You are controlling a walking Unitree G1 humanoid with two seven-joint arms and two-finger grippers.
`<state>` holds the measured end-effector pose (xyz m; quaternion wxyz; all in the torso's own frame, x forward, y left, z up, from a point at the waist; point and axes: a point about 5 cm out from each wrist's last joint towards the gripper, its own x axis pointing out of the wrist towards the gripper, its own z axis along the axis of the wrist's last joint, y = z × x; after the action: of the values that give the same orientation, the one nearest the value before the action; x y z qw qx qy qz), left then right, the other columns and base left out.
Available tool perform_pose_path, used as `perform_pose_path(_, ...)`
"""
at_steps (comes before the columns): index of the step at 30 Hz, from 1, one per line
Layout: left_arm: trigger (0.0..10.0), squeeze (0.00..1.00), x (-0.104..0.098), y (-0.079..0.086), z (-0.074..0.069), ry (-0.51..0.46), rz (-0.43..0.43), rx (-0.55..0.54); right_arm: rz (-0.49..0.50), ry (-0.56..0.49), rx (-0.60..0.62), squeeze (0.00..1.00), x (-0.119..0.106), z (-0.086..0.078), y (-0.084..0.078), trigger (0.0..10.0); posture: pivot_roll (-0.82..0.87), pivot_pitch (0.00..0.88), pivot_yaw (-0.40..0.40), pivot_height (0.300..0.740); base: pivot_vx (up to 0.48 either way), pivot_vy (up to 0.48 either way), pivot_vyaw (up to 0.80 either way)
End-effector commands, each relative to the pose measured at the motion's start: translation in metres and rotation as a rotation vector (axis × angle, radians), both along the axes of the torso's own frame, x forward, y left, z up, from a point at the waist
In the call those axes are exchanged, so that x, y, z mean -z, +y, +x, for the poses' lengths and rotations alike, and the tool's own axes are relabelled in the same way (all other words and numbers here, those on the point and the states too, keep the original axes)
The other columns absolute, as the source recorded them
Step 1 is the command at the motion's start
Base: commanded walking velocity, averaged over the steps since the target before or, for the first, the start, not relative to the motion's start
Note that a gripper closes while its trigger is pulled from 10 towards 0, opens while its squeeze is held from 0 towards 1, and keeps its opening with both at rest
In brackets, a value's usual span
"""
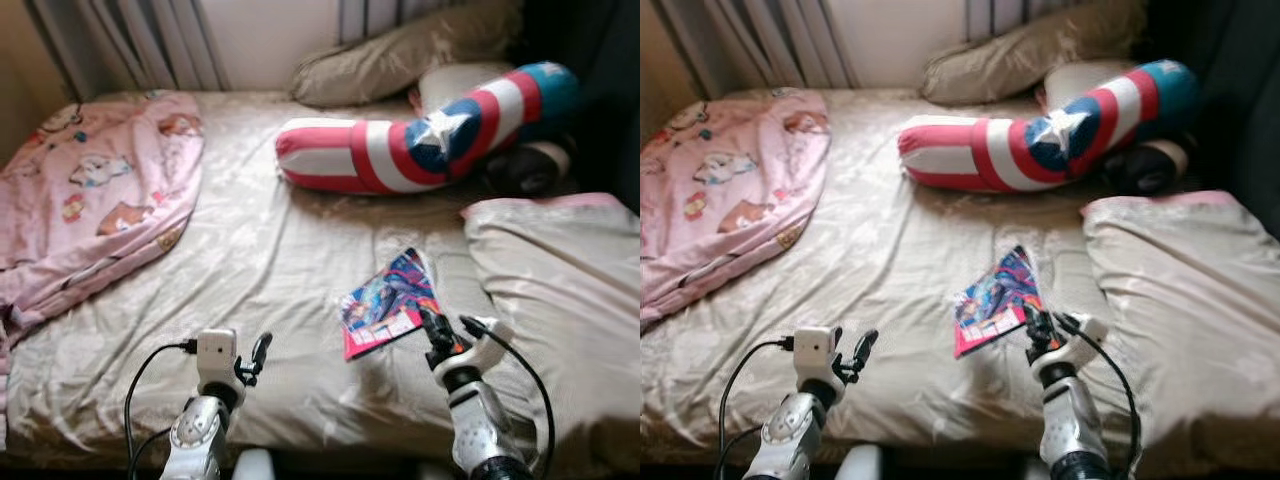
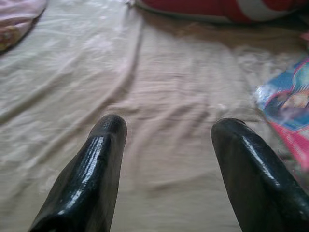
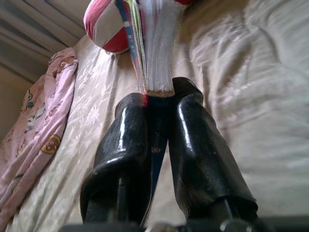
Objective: Clean up the room
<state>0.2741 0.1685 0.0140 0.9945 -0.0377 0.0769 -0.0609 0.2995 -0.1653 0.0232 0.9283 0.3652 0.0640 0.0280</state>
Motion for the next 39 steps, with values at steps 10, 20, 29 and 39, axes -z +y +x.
perform_pose_path(10, 10.0, 0.0, 0.005, 0.008, -0.012, 0.017, 0.035, 0.019, 0.012, 0.14, 0.07, 0.0, 0.004, 0.01, -0.005, 10.0, 0.11, 0.128, 0.045, 0.622, 0.0, 0.0, 0.0)
perform_pose_path(20, 10.0, 0.0, 0.005, 0.021, -0.033, 0.022, 0.082, 0.046, 0.176, 0.23, 0.254, 0.0, 0.011, 0.008, -0.025, 10.0, 0.17, 0.2, 0.088, 0.622, 0.0, 0.0, 0.0)
perform_pose_path(29, 10.0, 0.0, 0.007, 0.03, -0.053, 0.068, 0.113, 0.07, 0.223, 0.329, 0.356, 0.0, 0.025, -0.005, -0.035, 10.0, 0.21, 0.261, 0.123, 0.622, 0.0, 0.0, 0.0)
perform_pose_path(39, 10.0, 0.0, 0.003, 0.025, -0.053, 0.089, 0.115, 0.096, 0.146, 0.394, 0.26, 0.0, 0.031, -0.008, -0.03, 10.0, 0.2, 0.285, 0.136, 0.622, 0.0, 0.0, 0.0)
